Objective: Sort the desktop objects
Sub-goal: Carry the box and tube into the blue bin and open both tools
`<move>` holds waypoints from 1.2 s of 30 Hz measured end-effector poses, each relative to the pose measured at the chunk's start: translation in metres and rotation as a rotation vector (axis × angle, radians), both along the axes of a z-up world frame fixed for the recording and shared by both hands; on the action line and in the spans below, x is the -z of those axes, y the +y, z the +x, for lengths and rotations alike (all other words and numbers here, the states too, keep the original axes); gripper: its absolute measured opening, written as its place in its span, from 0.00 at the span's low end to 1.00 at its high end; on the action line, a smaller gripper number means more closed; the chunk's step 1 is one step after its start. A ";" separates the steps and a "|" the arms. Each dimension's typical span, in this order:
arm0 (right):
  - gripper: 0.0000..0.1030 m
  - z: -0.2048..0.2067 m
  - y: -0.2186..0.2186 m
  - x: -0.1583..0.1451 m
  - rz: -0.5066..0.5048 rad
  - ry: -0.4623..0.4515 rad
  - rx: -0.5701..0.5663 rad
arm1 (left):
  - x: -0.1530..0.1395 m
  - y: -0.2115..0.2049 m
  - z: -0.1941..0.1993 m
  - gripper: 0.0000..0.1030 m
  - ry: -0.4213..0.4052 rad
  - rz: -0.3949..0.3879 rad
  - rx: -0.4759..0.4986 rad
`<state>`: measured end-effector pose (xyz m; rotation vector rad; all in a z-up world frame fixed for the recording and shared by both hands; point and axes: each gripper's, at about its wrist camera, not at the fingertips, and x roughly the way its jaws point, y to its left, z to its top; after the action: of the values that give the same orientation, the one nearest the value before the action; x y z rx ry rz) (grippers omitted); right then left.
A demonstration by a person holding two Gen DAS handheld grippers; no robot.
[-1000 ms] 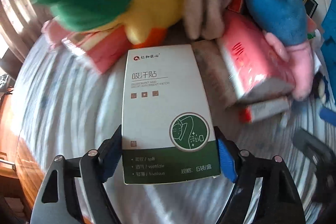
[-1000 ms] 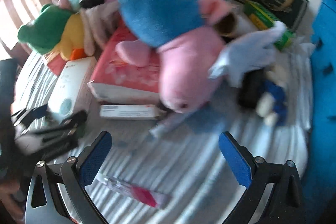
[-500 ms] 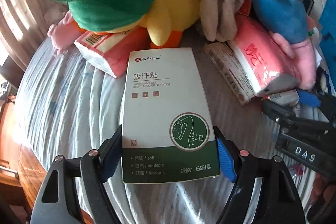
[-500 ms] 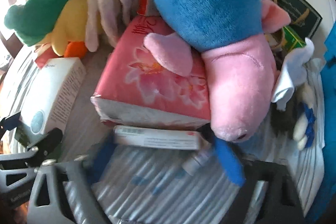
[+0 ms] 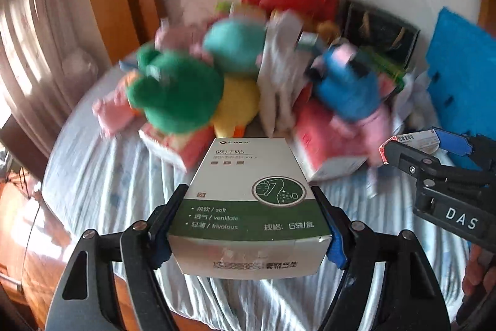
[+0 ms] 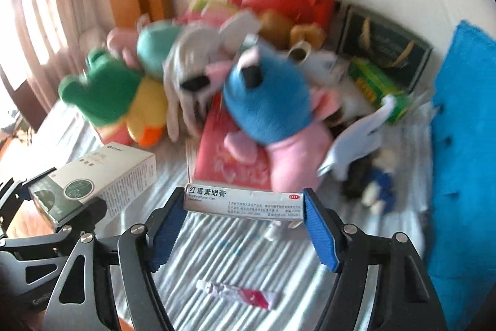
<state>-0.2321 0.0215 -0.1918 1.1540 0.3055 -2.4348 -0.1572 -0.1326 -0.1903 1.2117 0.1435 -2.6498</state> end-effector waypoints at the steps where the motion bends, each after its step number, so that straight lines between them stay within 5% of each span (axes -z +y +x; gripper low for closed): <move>1: 0.71 0.007 0.005 -0.015 -0.010 0.023 0.014 | -0.013 0.003 0.005 0.73 0.027 -0.001 0.013; 13: 0.71 0.053 0.075 -0.168 -0.046 0.315 0.204 | -0.150 0.071 0.016 0.73 0.339 -0.017 0.214; 24: 0.71 0.064 0.222 -0.256 0.005 0.437 0.410 | -0.225 0.228 -0.009 0.73 0.461 -0.004 0.456; 30: 0.71 0.029 0.339 -0.274 0.077 0.376 0.471 | -0.237 0.340 -0.048 0.73 0.380 0.017 0.538; 36: 0.71 -0.036 0.436 -0.240 0.206 0.162 0.435 | -0.197 0.421 -0.120 0.73 0.048 0.053 0.592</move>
<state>-0.2676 0.4576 0.0483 1.2127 0.3972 -2.9441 -0.2768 0.2882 0.0067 1.3773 -0.1673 -3.1905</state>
